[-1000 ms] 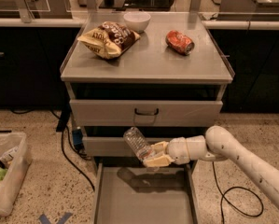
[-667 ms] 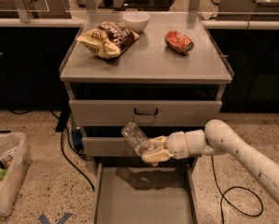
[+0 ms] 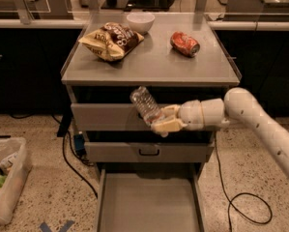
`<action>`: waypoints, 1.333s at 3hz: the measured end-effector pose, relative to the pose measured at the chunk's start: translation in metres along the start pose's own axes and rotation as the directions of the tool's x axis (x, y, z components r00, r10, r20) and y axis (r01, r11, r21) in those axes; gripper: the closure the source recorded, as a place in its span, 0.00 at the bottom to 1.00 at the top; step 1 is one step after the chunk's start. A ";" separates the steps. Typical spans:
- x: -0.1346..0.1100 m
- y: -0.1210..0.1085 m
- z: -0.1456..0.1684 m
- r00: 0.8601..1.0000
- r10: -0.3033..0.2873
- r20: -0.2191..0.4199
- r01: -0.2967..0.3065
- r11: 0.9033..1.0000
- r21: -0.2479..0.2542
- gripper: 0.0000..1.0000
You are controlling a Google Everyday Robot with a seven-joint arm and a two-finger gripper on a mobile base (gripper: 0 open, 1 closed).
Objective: Pick water bottle from bottom drawer and place on counter
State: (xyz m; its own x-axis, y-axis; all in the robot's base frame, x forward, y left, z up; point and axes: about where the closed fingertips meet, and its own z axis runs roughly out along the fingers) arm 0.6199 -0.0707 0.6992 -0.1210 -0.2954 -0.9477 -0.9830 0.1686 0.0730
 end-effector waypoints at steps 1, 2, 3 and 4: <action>-0.055 -0.004 -0.021 0.998 -0.048 0.033 0.048 0.999 0.012 1.00; -0.056 -0.004 -0.022 0.998 -0.049 0.033 0.048 0.999 0.011 1.00; -0.078 0.006 -0.032 0.996 -0.084 0.036 0.084 0.996 0.001 1.00; -0.133 0.018 -0.035 0.978 -0.201 0.054 0.203 0.978 -0.042 1.00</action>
Offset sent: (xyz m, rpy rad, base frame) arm 0.0053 -0.0029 0.0456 0.0200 -0.0400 0.0029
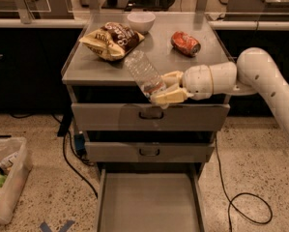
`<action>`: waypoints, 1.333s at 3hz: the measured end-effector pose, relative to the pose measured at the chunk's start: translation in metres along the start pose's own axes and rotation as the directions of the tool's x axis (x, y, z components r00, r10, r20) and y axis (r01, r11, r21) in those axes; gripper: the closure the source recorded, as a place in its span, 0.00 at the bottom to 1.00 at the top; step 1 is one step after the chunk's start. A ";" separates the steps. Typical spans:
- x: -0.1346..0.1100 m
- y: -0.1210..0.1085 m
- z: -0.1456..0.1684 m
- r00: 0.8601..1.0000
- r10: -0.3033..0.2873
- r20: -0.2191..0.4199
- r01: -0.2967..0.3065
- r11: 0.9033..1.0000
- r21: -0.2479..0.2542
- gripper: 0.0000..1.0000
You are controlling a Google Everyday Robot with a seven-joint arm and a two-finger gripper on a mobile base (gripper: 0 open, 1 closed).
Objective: Pick water bottle from bottom drawer and place on counter
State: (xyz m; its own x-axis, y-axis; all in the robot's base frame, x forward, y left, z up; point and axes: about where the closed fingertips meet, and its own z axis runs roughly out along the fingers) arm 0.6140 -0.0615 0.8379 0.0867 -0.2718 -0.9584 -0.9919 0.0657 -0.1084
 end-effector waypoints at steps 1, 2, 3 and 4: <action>-0.028 -0.028 0.001 0.997 -0.071 0.004 0.071 0.997 -0.010 1.00; -0.049 -0.077 -0.005 0.994 -0.110 0.000 0.110 0.993 0.038 1.00; -0.053 -0.080 -0.003 0.993 -0.121 -0.001 0.121 0.992 0.036 1.00; -0.051 -0.098 -0.005 0.991 -0.128 -0.038 0.129 0.991 0.025 1.00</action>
Offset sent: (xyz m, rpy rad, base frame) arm 0.1162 0.0011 0.0610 -0.0346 -0.1232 -0.0251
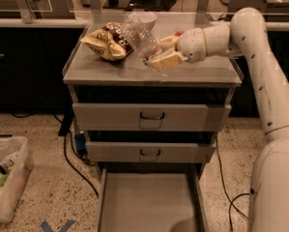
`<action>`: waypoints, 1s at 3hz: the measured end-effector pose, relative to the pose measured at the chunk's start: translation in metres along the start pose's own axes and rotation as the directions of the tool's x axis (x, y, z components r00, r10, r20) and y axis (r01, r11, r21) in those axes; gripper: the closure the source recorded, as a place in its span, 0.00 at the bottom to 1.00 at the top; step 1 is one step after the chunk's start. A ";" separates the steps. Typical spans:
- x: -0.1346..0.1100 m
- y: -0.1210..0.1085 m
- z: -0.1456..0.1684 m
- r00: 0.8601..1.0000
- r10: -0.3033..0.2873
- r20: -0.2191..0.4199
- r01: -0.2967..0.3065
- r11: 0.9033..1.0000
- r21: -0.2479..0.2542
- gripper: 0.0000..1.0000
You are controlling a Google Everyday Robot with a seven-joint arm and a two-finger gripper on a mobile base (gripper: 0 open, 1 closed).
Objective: Pick water bottle from bottom drawer and place on counter
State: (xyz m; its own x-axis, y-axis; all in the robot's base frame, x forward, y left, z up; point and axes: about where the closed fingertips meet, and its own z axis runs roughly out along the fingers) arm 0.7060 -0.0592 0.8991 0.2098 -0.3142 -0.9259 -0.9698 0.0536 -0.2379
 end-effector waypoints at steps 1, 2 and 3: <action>0.010 -0.032 -0.029 0.999 0.010 -0.037 -0.007 0.997 0.073 1.00; 0.023 -0.054 -0.046 0.990 0.015 -0.140 0.003 0.992 0.126 1.00; 0.037 -0.066 -0.046 0.949 -0.006 -0.316 0.048 0.991 0.124 1.00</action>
Offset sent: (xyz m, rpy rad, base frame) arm 0.1101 -0.1132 0.0189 -0.2441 -0.0416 -0.2516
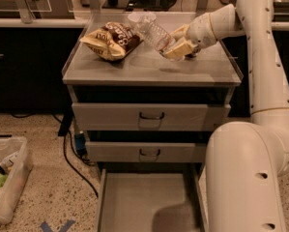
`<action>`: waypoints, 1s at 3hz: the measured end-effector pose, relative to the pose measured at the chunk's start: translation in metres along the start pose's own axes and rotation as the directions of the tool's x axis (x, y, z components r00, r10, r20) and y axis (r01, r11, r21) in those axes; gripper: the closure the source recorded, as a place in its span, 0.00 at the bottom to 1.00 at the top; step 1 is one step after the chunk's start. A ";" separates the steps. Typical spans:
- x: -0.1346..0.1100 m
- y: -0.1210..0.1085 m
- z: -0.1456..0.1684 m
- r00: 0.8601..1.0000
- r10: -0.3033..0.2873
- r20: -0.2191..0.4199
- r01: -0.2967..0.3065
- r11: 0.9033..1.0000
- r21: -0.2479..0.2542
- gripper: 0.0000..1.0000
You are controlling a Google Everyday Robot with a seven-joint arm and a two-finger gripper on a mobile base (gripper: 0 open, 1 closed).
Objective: Pick water bottle from bottom drawer and place on counter
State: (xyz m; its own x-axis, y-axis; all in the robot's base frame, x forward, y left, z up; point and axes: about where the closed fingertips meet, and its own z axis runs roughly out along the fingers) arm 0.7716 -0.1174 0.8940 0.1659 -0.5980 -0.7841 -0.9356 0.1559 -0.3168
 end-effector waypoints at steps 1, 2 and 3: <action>0.009 -0.004 0.000 0.999 0.004 -0.037 -0.003 1.000 0.013 1.00; 0.009 -0.004 0.000 0.999 0.004 -0.037 -0.003 1.000 0.013 1.00; 0.009 -0.004 0.000 0.999 0.004 -0.037 -0.003 1.000 0.013 0.81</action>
Offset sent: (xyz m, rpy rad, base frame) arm 0.0053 -0.0077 -0.0063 -0.0399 0.0014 -0.0270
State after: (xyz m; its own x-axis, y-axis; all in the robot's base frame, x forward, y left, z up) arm 0.7769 -0.1232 0.8883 0.1507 -0.6257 -0.7653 -0.9321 0.1679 -0.3208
